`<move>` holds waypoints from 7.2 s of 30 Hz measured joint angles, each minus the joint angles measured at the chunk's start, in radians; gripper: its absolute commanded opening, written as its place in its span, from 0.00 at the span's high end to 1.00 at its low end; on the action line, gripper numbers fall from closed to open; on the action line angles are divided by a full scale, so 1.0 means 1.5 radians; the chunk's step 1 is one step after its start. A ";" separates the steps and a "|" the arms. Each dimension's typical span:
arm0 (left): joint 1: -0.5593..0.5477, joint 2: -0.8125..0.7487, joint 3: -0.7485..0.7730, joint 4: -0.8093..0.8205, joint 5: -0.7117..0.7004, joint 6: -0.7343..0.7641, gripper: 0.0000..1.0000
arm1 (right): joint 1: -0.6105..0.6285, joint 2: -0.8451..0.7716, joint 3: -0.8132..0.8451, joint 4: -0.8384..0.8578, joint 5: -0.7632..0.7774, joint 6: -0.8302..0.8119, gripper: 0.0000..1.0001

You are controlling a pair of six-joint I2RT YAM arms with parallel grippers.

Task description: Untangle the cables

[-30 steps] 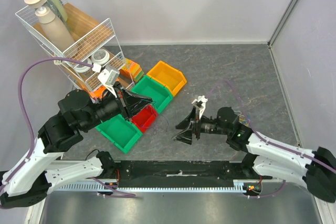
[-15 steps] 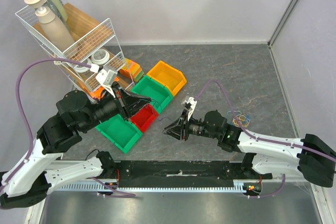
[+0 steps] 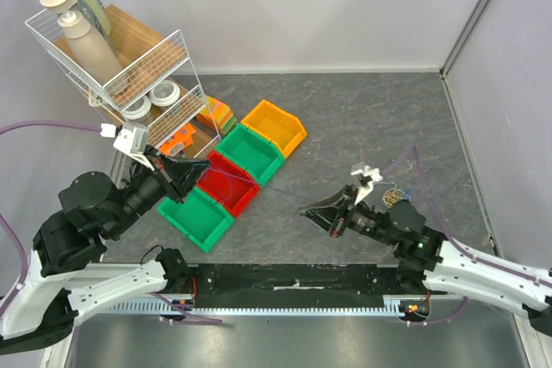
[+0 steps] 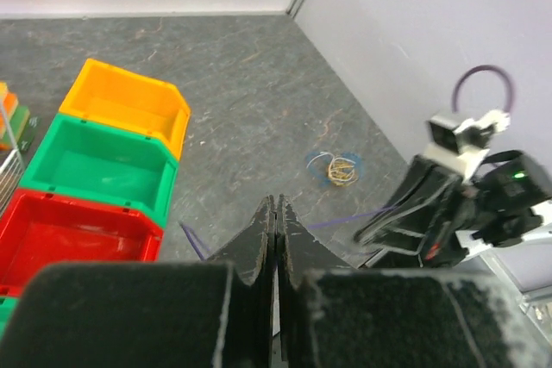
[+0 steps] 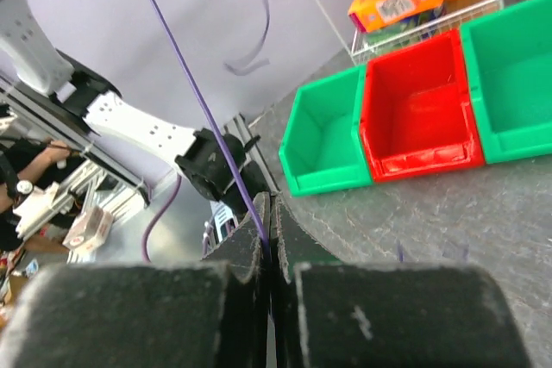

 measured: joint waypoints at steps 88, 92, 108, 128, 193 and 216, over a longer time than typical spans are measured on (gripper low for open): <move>-0.096 0.151 -0.420 0.549 0.343 0.158 0.04 | 0.002 0.078 0.339 -0.389 0.079 0.233 1.00; -0.096 0.197 -0.420 0.545 0.341 0.168 0.04 | 0.002 0.072 0.339 -0.389 0.079 0.233 1.00; -0.098 0.300 -0.414 0.611 0.253 0.221 0.13 | 0.002 0.061 0.321 -0.386 0.082 0.235 1.00; -0.099 0.244 -0.432 0.639 0.218 0.223 0.98 | 0.002 0.065 0.313 -0.438 0.131 0.205 0.09; 0.209 0.408 -0.346 0.209 -0.166 -0.105 0.98 | 0.002 -0.042 0.231 -0.762 0.378 0.165 0.04; 0.209 0.326 -0.361 0.110 -0.130 -0.422 0.52 | 0.002 -0.031 0.209 -0.746 0.367 0.165 0.04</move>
